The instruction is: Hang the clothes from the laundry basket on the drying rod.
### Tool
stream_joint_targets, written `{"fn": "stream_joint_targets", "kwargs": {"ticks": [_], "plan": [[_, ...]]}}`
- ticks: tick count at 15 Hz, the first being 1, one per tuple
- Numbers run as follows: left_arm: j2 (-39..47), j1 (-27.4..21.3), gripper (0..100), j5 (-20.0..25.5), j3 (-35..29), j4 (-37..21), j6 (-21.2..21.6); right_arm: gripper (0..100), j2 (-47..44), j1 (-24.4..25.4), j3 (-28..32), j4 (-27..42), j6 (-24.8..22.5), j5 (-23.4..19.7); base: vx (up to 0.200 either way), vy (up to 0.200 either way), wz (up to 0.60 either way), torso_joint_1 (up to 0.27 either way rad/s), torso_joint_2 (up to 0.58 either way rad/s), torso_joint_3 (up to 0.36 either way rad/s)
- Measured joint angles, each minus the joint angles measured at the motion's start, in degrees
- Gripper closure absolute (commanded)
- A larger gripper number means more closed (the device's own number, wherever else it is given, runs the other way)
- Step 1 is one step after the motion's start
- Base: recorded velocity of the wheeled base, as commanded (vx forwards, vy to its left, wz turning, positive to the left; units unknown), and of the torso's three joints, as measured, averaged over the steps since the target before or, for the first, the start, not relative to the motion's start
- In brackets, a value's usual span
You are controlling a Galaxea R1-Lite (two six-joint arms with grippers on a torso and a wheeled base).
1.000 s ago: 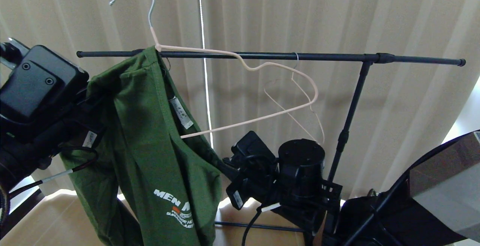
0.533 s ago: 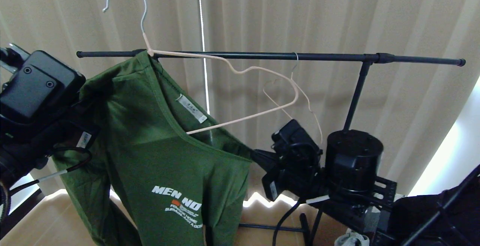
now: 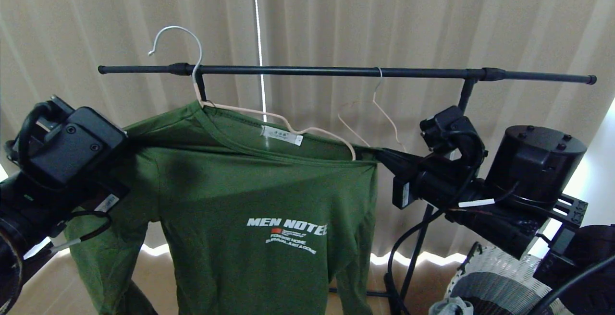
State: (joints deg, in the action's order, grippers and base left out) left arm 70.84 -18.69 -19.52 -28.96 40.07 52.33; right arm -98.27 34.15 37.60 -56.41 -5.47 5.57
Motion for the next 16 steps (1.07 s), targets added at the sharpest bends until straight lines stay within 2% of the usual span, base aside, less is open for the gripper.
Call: {"fn": "stream_joint_targets", "kwargs": {"ticks": [3, 7, 9, 12, 16], "plan": [[0.20, 0.00, 100, 0.00, 2.01, 0.00, 1.37, 100, 0.84, -0.57, 1.54, 3.04, -0.05, -0.13, 0.000, 0.000, 0.00, 0.000, 0.00, 0.000], [0.90, -0.20, 100, 0.15, 3.00, -0.02, 1.48, 100, 3.43, 2.56, 4.24, 13.10, -2.33, -0.40, 0.000, 0.000, 0.00, 0.000, 0.00, 0.000], [1.18, -0.82, 100, 1.62, 3.67, -0.02, 1.61, 100, 4.30, 3.50, 5.84, 16.70, -3.36, -0.43, 0.000, 0.000, 0.00, 0.000, 0.00, 0.000], [1.29, -1.23, 100, 2.15, 4.28, 0.02, 3.22, 100, 4.74, 5.77, 6.73, 17.43, -4.10, -0.43, 0.000, 0.000, 0.00, 0.000, 0.00, 0.000], [1.32, -1.32, 100, 2.28, 5.13, 0.00, 3.67, 100, 4.91, 10.01, 9.48, 21.89, -4.68, -0.18, 0.000, 0.000, 0.00, 0.000, 0.00, 0.000]]}}
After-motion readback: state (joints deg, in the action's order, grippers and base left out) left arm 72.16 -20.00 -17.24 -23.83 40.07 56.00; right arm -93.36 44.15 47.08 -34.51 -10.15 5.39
